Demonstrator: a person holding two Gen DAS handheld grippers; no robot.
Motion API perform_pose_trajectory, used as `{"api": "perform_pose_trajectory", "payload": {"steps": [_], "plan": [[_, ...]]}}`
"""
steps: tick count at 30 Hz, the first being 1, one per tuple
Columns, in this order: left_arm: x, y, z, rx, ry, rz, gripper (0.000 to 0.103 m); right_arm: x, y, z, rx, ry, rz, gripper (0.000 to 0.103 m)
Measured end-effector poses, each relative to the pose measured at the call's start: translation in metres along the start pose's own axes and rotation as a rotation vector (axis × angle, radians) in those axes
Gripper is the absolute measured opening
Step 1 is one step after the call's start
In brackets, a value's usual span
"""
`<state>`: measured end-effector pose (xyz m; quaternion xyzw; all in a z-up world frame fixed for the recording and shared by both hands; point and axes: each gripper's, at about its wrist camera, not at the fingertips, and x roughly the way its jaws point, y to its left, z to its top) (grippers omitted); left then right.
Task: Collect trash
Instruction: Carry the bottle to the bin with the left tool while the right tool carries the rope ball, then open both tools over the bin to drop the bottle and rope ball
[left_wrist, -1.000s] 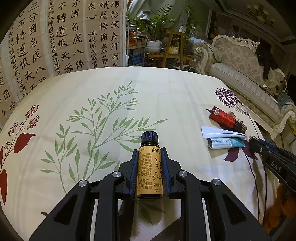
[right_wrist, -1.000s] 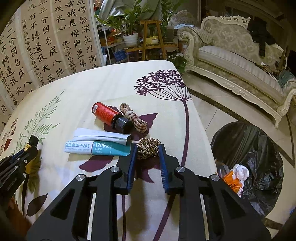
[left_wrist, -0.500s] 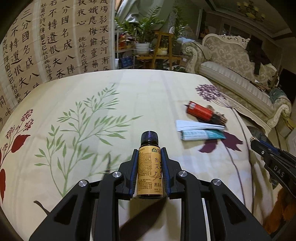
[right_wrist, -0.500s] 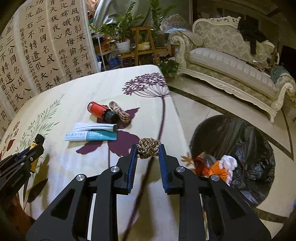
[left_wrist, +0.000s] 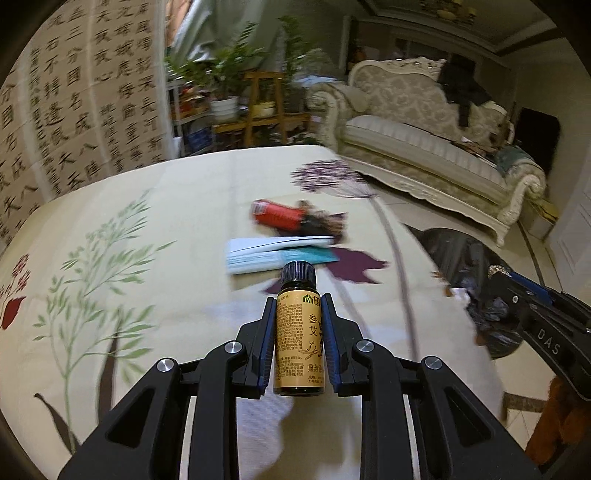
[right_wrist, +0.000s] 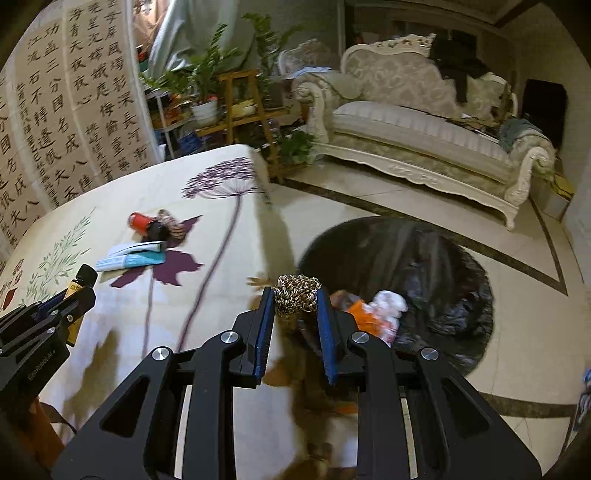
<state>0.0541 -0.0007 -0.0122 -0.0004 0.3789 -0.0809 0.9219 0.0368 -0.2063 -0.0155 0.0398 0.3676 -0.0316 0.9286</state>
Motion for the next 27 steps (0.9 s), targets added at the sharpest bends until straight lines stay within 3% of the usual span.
{"api": "perform_pose_trajectory", "payload": {"steps": [12,27], "plan": [[0.019,-0.080,0.015,0.127,-0.019,-0.092,0.025,0.000,-0.061,-0.004,0.095,-0.011,-0.073,0.023],[0.058,-0.133,0.025,0.216,0.024,-0.081,0.025,0.022,-0.090,0.001,0.137,0.001,-0.093,0.023]]}}
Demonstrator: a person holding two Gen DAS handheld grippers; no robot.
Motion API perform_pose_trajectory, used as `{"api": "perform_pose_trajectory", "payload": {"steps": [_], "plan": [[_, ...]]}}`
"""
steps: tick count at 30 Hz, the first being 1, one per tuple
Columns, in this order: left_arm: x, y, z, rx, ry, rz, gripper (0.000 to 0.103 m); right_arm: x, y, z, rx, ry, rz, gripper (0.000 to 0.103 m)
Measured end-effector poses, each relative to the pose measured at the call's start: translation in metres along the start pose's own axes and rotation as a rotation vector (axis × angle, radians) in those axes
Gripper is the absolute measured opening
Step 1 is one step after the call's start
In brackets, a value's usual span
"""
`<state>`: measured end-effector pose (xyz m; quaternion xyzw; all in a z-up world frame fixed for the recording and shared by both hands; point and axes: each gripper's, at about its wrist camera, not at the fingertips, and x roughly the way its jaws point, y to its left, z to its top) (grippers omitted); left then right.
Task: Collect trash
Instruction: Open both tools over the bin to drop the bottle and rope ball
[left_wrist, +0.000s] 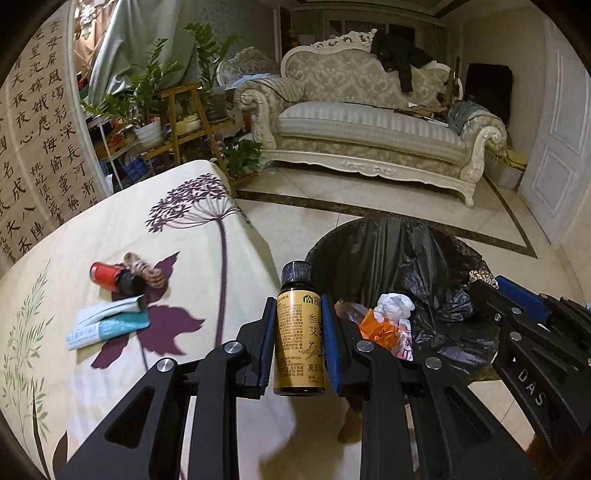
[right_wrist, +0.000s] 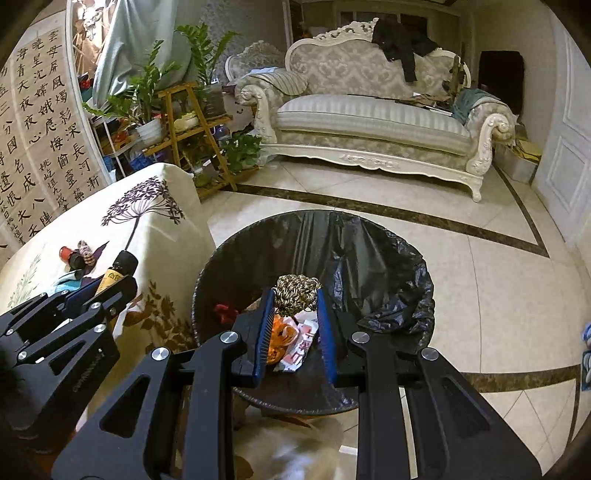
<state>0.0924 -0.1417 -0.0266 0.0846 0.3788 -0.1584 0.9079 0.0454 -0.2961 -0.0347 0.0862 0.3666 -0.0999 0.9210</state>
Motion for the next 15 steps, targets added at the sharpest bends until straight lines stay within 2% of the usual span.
{"api": "perform_pose_trajectory", "payload": {"steps": [13,15], "plan": [[0.020,-0.013,0.010,0.019,0.057,0.000,0.026,0.017,-0.013,0.005,0.028,0.014,-0.007,0.025],[0.020,-0.013,0.010,0.021,0.060,-0.001,0.037,0.018,-0.013,0.005,0.033,0.016,-0.007,0.029]]}}
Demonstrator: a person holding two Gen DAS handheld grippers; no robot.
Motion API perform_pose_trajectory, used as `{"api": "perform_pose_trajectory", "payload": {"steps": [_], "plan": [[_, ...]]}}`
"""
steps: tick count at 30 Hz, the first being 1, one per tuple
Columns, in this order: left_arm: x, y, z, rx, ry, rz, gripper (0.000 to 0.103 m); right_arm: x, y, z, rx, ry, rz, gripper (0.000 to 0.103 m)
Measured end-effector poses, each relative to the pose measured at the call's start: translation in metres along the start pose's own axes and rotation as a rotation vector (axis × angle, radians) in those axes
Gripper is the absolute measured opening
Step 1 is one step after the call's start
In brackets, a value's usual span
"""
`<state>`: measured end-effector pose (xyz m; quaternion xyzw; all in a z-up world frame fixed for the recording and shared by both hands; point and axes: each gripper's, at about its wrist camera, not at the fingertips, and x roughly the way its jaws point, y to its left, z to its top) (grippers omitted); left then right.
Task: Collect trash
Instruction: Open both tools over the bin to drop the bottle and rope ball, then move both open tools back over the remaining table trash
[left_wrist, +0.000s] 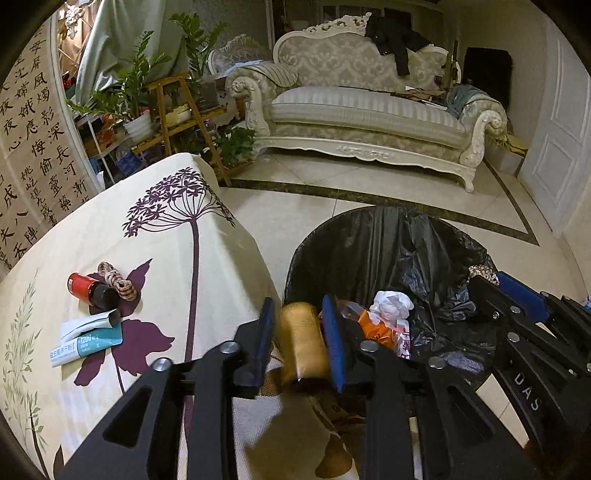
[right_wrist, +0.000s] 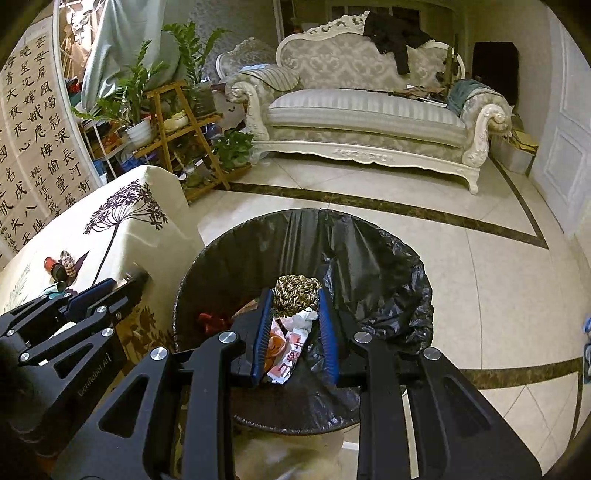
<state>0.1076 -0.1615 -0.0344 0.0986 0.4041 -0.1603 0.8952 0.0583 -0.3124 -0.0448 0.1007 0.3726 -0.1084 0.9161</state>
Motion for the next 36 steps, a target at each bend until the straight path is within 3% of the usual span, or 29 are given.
{"api": "perform_pose_trajectory", "payload": {"steps": [1,2,9,20,36], "plan": [[0.000,0.000,0.000,-0.001,-0.003,0.002,0.040,0.000,0.000,0.000,0.003,-0.002,-0.002,0.038],[-0.001,0.000,0.000,-0.002,-0.007,0.002,0.044,-0.001,-0.001,-0.001,0.005,-0.006,-0.004,0.040],[-0.002,0.000,0.000,-0.009,-0.013,0.005,0.054,-0.001,-0.003,-0.001,0.014,-0.009,-0.010,0.040],[-0.006,0.006,-0.003,-0.030,-0.028,-0.002,0.055,-0.003,-0.008,-0.002,0.034,-0.010,-0.021,0.041],[-0.038,0.096,-0.024,-0.174,-0.042,0.111,0.059,-0.006,0.013,0.000,0.011,-0.008,0.031,0.041]]}}
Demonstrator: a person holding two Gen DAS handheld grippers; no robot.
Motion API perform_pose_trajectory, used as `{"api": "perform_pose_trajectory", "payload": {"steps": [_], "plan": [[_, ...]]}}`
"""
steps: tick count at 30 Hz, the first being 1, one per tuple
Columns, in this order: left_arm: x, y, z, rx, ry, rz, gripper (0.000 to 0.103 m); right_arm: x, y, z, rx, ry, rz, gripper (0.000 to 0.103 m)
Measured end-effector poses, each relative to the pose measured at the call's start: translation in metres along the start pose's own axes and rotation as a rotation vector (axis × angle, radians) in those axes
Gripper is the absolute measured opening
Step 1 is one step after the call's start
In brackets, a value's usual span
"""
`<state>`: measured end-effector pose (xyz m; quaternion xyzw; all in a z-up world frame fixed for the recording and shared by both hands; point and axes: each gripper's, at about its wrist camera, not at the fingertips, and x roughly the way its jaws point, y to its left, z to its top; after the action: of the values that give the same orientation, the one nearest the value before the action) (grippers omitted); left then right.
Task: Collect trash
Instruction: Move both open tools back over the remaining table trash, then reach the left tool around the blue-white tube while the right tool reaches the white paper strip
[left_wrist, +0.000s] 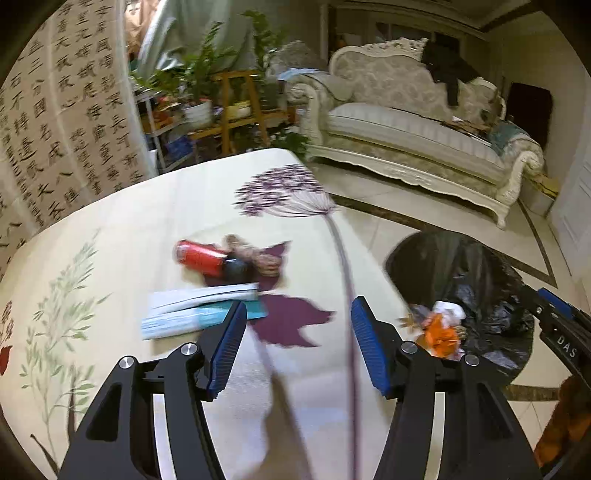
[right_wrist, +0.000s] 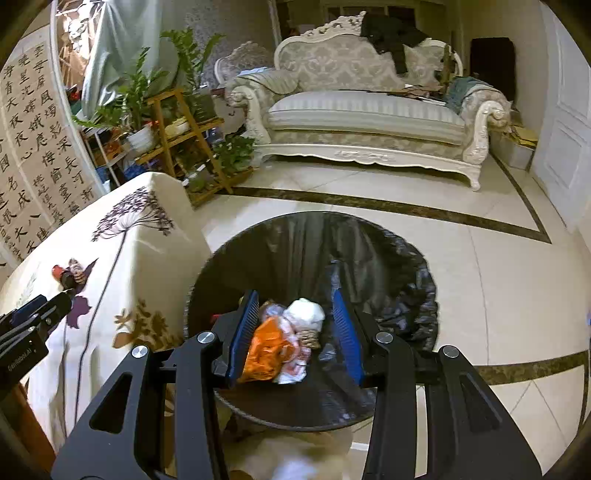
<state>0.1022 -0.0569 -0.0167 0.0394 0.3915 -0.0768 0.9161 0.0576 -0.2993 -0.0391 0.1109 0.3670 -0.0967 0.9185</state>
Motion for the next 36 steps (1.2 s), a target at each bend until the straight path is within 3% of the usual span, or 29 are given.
{"api": "perform_pose_trajectory", "payload": {"steps": [12,22,36], "plan": [[0.001,0.076,-0.009,-0.117,0.028,0.098,0.061,0.007,0.075,0.003,-0.123,0.020,0.106,0.041],[0.008,0.104,-0.018,-0.157,0.063,0.103,0.063,0.019,0.140,0.008,-0.223,0.045,0.181,0.042],[0.034,0.133,-0.004,-0.183,0.124,0.140,0.063,0.025,0.164,0.009,-0.261,0.056,0.196,0.042]]}}
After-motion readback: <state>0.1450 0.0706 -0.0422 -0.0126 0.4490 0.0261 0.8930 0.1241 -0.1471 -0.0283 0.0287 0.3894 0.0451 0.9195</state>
